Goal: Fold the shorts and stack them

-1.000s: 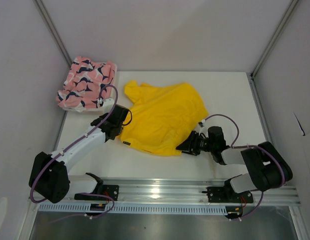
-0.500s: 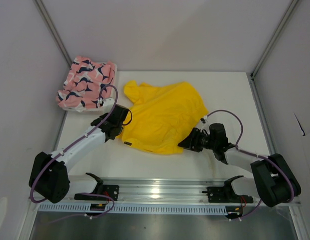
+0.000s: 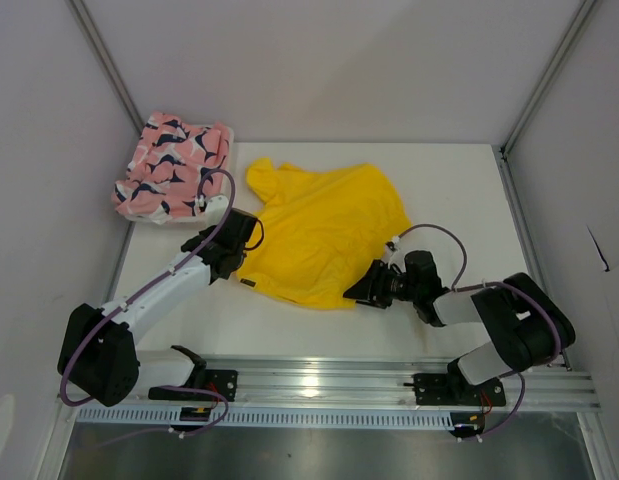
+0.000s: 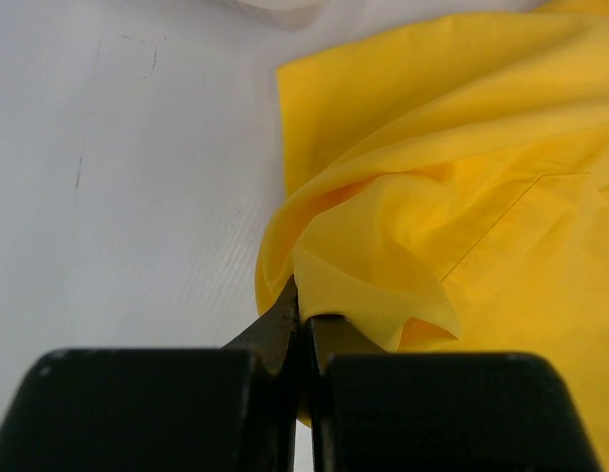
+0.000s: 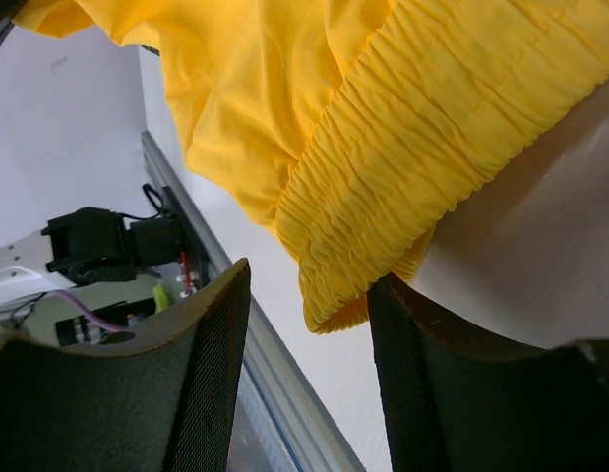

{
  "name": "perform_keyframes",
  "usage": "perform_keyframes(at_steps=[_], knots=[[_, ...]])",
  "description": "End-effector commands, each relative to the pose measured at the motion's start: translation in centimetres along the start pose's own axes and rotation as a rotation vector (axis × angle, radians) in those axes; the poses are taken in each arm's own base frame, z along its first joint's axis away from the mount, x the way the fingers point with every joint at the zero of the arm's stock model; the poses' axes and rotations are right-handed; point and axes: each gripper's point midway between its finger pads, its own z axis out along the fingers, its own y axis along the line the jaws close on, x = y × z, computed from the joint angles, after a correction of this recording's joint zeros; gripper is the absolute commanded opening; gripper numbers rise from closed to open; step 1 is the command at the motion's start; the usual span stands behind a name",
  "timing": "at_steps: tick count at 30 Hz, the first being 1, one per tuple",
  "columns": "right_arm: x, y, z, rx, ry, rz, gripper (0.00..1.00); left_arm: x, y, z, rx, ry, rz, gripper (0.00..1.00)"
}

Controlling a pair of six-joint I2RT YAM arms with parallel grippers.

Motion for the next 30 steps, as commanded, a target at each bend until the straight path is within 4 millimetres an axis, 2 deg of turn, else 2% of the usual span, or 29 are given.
perform_keyframes(at_steps=[1,2,9,16,25,30], knots=[[-0.4,1.2,0.5,-0.091,-0.034,0.002,0.53,-0.6,0.4,-0.1,-0.006,-0.023,-0.005,0.00],[-0.6,1.6,0.6,-0.114,-0.050,-0.001,0.52,-0.4,0.5,0.0,-0.007,-0.023,-0.006,0.00],[-0.6,0.2,0.3,-0.100,-0.135,0.140,0.52,0.0,0.8,-0.1,-0.007,-0.021,-0.004,0.00],[-1.0,1.4,0.2,-0.179,-0.170,0.154,0.52,0.1,0.8,-0.1,0.001,-0.020,-0.011,0.00],[-1.1,1.8,1.8,-0.234,-0.150,0.175,0.50,0.3,0.9,0.0,-0.002,-0.017,-0.006,0.00],[-0.6,2.9,2.7,-0.265,-0.124,0.154,0.43,0.3,0.8,-0.1,0.004,-0.016,-0.009,0.00]])
